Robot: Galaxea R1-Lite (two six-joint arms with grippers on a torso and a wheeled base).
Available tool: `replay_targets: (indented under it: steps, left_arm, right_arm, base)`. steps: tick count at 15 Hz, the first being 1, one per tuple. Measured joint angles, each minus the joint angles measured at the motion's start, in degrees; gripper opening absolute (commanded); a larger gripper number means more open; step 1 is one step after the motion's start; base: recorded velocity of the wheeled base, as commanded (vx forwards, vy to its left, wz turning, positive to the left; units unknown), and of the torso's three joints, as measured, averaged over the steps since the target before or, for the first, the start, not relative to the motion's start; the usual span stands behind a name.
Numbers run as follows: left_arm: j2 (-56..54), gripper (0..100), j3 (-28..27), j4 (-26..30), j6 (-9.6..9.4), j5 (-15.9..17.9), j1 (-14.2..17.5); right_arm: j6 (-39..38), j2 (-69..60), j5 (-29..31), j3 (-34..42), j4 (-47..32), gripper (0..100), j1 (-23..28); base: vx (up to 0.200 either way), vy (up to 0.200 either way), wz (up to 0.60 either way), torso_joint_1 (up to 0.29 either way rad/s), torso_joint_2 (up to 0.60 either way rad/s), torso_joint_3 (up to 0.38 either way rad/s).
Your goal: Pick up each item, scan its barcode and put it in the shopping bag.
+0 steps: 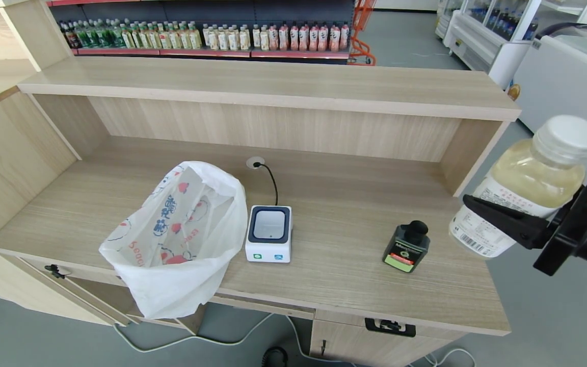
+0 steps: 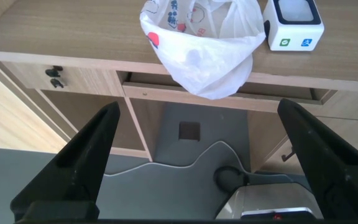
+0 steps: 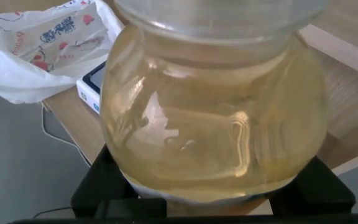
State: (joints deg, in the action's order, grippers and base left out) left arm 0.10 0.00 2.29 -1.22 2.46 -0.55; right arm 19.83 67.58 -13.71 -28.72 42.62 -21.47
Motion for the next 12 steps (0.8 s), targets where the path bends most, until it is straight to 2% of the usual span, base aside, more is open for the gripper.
replay_targets:
  steps: [10, 12]
  left_arm:
    - [0.00, 100, 0.00, 0.00, 0.02, -0.01, 0.02]
    - [0.00, 100, 0.00, 0.02, 0.00, -0.01, 0.02]
  right_arm:
    - [-0.13, -0.85, -0.40, 0.37, -0.01, 0, -0.13]
    - [-0.18, -0.85, -0.43, 0.39, 0.00, 0, -0.20]
  base:
    - [0.000, 0.000, 0.00, 0.000, 0.00, 0.000]
    - [0.000, 0.200, 0.00, 0.000, 0.00, 0.005]
